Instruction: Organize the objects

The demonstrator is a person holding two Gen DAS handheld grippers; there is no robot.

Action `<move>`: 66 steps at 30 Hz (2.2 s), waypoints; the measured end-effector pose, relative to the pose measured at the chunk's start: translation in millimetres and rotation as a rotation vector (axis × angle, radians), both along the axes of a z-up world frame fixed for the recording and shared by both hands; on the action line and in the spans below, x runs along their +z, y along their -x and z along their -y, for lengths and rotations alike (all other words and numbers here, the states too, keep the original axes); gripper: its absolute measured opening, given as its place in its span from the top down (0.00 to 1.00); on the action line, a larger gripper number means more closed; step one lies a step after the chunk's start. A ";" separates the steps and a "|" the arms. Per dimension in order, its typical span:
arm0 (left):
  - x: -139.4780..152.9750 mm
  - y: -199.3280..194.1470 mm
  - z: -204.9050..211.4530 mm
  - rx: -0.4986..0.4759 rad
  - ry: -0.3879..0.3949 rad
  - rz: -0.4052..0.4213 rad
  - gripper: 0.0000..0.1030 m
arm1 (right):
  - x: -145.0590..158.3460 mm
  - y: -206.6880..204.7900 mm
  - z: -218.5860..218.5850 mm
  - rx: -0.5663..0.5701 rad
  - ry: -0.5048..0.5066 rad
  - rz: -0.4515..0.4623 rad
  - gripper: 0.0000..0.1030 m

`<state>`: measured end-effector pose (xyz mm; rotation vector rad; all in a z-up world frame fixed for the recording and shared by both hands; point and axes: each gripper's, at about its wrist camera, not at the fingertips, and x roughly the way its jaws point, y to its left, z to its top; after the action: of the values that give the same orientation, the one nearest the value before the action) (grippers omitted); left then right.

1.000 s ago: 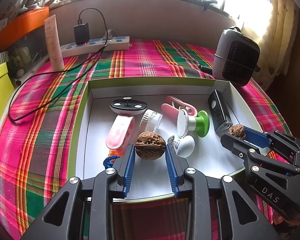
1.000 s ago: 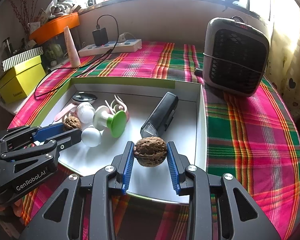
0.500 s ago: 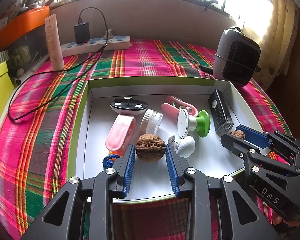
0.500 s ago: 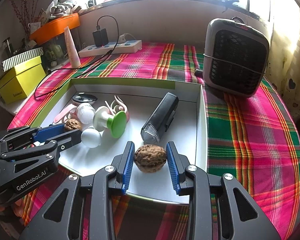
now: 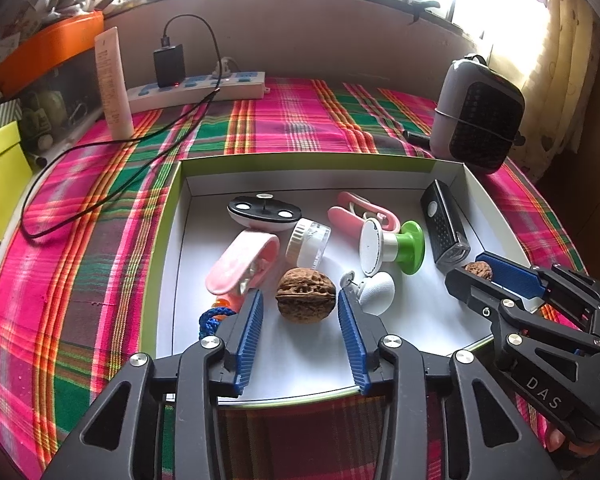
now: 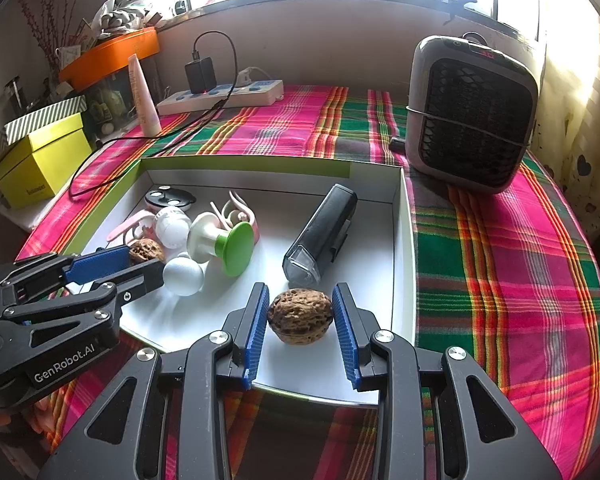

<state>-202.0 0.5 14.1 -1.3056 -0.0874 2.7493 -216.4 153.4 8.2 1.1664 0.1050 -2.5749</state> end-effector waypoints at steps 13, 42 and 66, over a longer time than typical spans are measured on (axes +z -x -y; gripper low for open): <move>7.5 -7.4 -0.3 -0.003 -0.003 -0.012 0.54 | 5.9 -7.6 -0.6 -0.007 -0.003 -0.016 0.57; 30.8 -77.0 3.5 0.026 0.021 -0.098 0.54 | 28.9 -69.5 1.5 -0.034 0.023 -0.083 0.57; 2.4 -138.9 4.0 0.039 0.040 -0.036 0.54 | -0.2 -127.9 2.1 -0.069 -0.006 -0.013 0.57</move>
<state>-63.1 -3.5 16.5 -1.2770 -0.0561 2.8200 -88.5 151.3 8.0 1.1750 0.0760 -2.6445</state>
